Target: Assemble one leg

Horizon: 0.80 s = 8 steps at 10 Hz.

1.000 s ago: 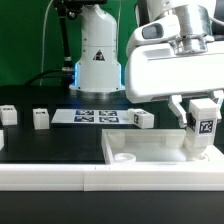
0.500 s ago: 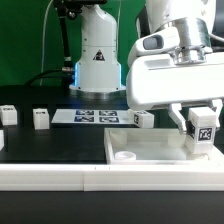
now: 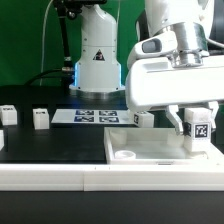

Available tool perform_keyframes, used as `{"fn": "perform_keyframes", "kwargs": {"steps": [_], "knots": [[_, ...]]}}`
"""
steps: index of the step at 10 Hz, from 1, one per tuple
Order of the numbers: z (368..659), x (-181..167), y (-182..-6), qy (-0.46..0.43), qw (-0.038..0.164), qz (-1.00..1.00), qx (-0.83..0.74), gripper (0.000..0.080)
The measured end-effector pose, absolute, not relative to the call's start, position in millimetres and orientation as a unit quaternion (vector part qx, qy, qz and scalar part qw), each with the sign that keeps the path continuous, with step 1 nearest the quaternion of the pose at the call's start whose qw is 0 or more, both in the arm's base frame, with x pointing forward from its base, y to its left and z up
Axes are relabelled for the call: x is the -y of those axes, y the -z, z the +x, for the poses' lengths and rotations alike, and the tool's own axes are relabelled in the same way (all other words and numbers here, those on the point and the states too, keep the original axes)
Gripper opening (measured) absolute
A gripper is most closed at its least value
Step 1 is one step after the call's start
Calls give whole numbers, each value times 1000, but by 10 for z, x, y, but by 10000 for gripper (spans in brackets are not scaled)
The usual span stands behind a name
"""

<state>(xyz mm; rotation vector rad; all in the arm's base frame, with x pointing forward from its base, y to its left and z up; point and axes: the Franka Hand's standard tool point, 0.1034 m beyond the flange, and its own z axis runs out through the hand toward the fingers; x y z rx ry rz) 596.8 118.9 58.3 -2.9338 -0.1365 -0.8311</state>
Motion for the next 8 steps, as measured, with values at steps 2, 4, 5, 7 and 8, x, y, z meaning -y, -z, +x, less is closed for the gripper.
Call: {"fn": "perform_keyframes", "kwargs": {"steps": [2, 4, 5, 7, 8], "knots": [[5963, -1189, -576, 270, 45, -961, 45, 606], [5962, -1189, -575, 270, 45, -961, 45, 640], [5962, -1189, -574, 270, 45, -961, 45, 640], [5962, -1189, -574, 270, 45, -961, 45, 649], [5962, -1189, -574, 270, 45, -961, 45, 649]]}}
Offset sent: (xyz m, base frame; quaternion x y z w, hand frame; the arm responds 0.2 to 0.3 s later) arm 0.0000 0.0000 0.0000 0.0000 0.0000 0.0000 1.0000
